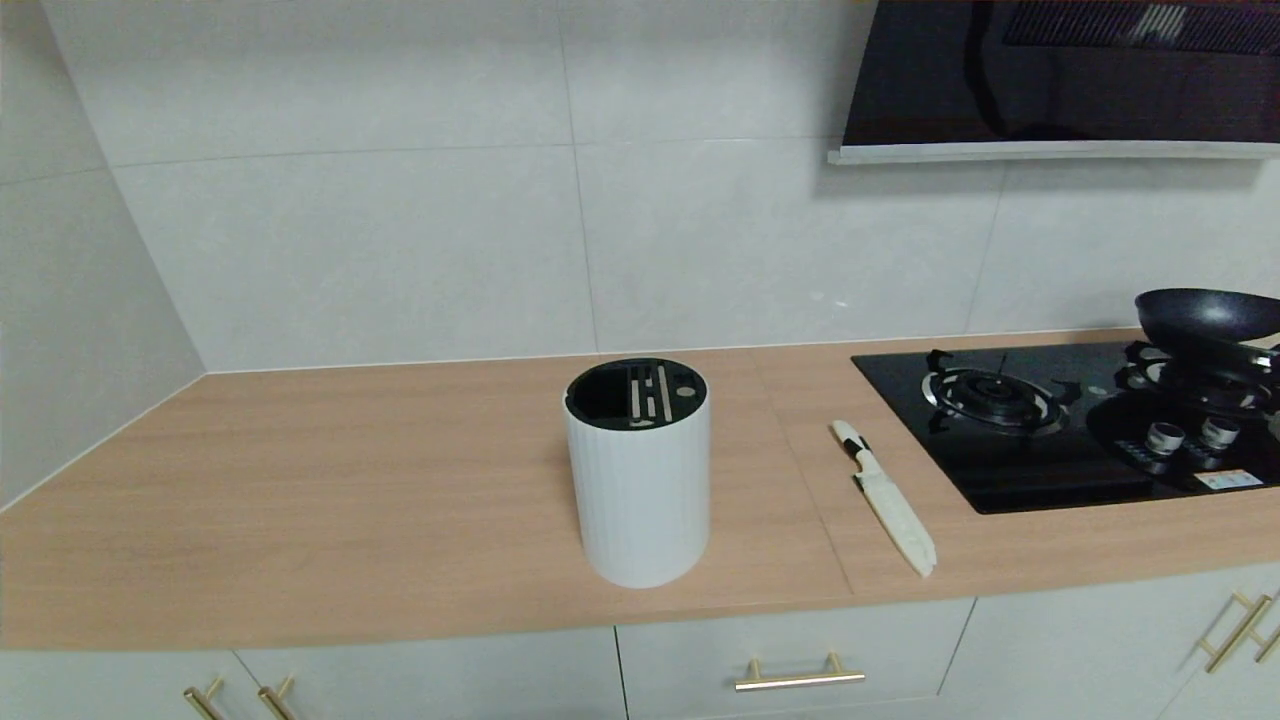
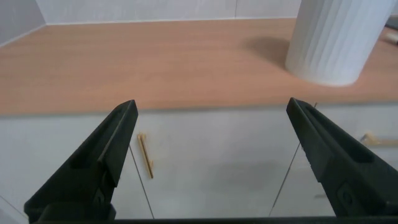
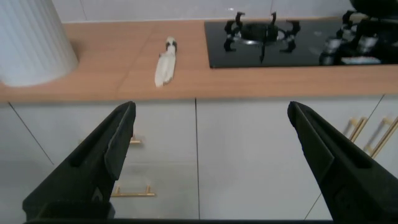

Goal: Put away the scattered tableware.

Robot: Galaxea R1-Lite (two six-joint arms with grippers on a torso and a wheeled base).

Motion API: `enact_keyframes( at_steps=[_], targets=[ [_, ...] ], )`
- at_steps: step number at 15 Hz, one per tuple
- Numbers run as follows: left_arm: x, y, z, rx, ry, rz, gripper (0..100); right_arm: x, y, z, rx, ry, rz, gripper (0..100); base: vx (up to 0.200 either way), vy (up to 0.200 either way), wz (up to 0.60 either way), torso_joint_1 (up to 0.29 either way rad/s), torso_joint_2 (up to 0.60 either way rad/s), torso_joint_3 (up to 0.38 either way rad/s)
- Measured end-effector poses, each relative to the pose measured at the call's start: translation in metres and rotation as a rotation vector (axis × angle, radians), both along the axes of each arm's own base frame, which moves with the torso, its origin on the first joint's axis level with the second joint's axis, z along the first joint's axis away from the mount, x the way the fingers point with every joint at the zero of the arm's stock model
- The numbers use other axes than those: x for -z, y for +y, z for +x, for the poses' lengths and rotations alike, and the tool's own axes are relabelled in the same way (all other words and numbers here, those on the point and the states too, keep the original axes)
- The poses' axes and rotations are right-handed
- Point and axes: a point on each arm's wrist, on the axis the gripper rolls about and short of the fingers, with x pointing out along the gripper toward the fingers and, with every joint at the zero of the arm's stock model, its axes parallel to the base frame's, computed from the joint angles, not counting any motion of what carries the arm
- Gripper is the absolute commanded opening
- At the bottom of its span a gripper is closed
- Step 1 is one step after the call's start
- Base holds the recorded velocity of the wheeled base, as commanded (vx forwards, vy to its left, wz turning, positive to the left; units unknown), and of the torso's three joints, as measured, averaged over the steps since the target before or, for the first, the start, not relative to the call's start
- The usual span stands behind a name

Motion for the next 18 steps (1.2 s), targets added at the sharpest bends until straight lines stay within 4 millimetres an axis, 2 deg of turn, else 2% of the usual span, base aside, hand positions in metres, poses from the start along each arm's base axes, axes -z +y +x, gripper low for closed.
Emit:
enact_keyframes(
  at_steps=[5,12,14,17,18],
  targets=[
    [-0.0002,0.0,0.0,0.0,-0.001,0.0,100,0.0,0.0,0.0,0.0,0.0,0.0,100,0.0,0.0,0.0,0.268,-0.57,-0.303],
    [0.0,0.0,0.0,0.0,0.0,0.0,100,0.0,0.0,0.0,0.0,0.0,0.0,100,0.0,0.0,0.0,0.19,-0.39,-0.205],
    [0.0,0.0,0.0,0.0,0.0,0.0,100,0.0,0.0,0.0,0.0,0.0,0.0,100,0.0,0.0,0.0,0.039,-0.07,-0.044],
    [0.0,0.0,0.0,0.0,0.0,0.0,100,0.0,0.0,0.0,0.0,0.0,0.0,100,0.0,0.2,0.0,0.007,-0.02,-0.002],
    [0.0,0.0,0.0,0.0,0.0,0.0,100,0.0,0.0,0.0,-0.001,0.0,0.0,100,0.0,0.0,0.0,0.0,0.0,0.0]
  ],
)
